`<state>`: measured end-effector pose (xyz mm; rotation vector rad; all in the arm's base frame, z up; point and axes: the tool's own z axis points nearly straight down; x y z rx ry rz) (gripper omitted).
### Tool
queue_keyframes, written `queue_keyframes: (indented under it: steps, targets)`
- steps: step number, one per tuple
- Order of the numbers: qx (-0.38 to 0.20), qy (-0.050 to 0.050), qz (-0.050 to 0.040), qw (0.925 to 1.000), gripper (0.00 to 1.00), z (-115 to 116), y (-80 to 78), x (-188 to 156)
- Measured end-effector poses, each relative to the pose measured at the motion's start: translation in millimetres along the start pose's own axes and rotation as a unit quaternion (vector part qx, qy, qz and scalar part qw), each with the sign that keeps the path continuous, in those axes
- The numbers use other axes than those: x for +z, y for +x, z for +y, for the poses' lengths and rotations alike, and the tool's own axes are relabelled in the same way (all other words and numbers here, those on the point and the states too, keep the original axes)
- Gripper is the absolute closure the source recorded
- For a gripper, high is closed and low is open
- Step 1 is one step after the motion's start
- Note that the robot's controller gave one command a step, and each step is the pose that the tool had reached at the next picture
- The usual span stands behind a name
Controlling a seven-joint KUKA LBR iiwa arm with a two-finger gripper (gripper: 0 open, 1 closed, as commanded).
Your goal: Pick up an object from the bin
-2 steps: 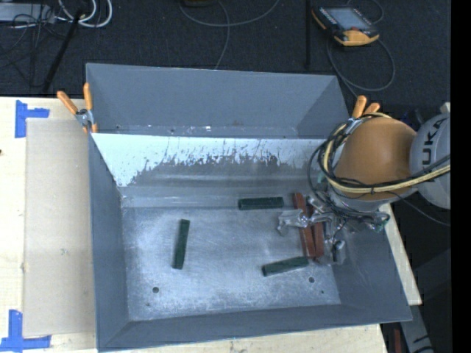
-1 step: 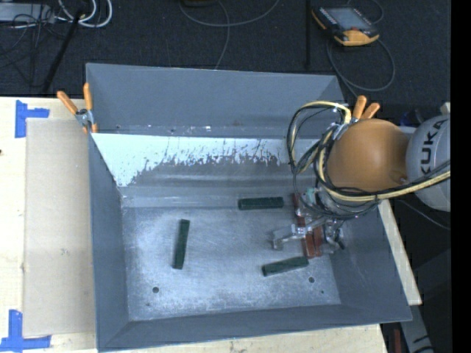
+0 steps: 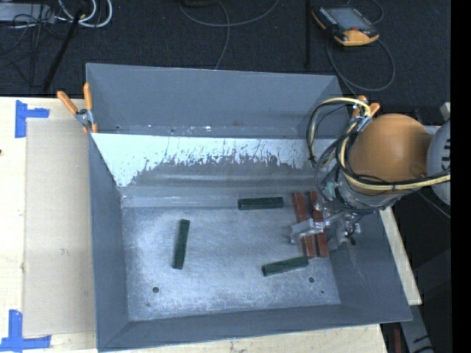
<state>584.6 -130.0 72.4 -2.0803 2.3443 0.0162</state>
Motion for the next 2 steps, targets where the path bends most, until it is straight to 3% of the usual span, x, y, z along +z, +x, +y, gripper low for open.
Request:
queue_keyframes:
  steps: [1,2]
  targets:
    - [0.0,0.002,-0.0002,1.0,1.0,-1.1,-0.7,-1.2]
    - [0.002,0.005,0.0058,1.0,1.0,16.1,6.1,-148.3]
